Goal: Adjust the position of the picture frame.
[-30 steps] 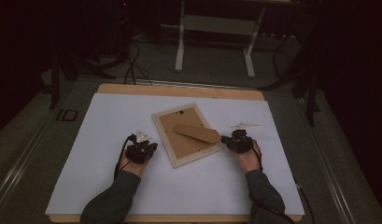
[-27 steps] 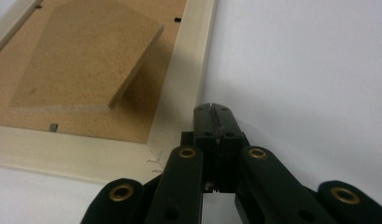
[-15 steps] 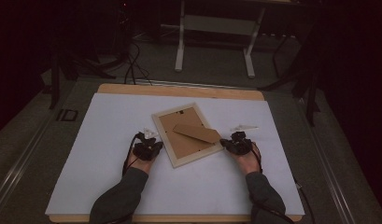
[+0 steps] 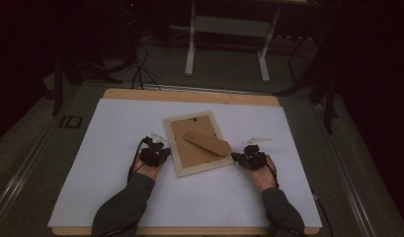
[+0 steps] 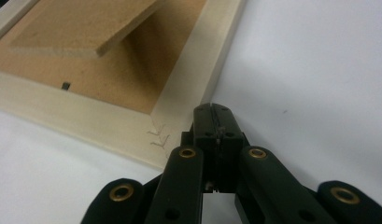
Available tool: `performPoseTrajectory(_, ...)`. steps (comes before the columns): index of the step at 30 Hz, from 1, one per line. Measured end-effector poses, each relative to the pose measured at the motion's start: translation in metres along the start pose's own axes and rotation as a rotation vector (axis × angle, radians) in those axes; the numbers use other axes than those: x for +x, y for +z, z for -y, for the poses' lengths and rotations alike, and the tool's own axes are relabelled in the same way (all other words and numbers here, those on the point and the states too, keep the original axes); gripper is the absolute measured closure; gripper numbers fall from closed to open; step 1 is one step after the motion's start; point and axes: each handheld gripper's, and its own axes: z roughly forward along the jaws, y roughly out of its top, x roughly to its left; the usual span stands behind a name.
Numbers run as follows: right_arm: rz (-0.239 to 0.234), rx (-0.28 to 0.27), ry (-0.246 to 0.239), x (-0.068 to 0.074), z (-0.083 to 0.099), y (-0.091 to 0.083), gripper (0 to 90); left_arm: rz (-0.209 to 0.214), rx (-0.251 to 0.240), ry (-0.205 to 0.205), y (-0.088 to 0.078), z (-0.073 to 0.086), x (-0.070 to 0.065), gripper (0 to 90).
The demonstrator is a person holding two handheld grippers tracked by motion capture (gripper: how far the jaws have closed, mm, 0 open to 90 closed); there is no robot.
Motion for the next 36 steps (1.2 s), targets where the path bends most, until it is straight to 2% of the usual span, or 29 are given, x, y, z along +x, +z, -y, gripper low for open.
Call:
performPoseTrajectory(12,-0.064,-0.004,-0.039,0.022,0.017,-0.01,89.9,0.014,0.009,-0.011,0.003,-0.008,0.011,90.0)
performPoseTrajectory(18,-0.094,0.0,-0.054,0.033,0.021,-0.012,89.9,0.014,0.016,0.012,0.004,-0.019,0.016,90.0)
performPoseTrajectory(23,-0.126,0.001,-0.068,0.044,0.025,-0.012,89.9,0.018,0.029,-0.007,0.011,-0.023,0.023,90.0)
performPoseTrajectory(28,-0.15,0.01,-0.102,0.058,0.027,-0.011,89.9,0.036,0.019,-0.047,0.016,-0.022,0.031,90.0)
performPoseTrajectory(31,-0.161,0.013,-0.123,0.065,0.028,-0.011,89.9,0.038,0.017,-0.053,0.016,-0.022,0.034,90.0)
performPoseTrajectory(36,-0.173,0.015,-0.145,0.072,0.028,-0.01,89.9,0.024,0.024,-0.039,0.016,-0.024,0.035,90.0)
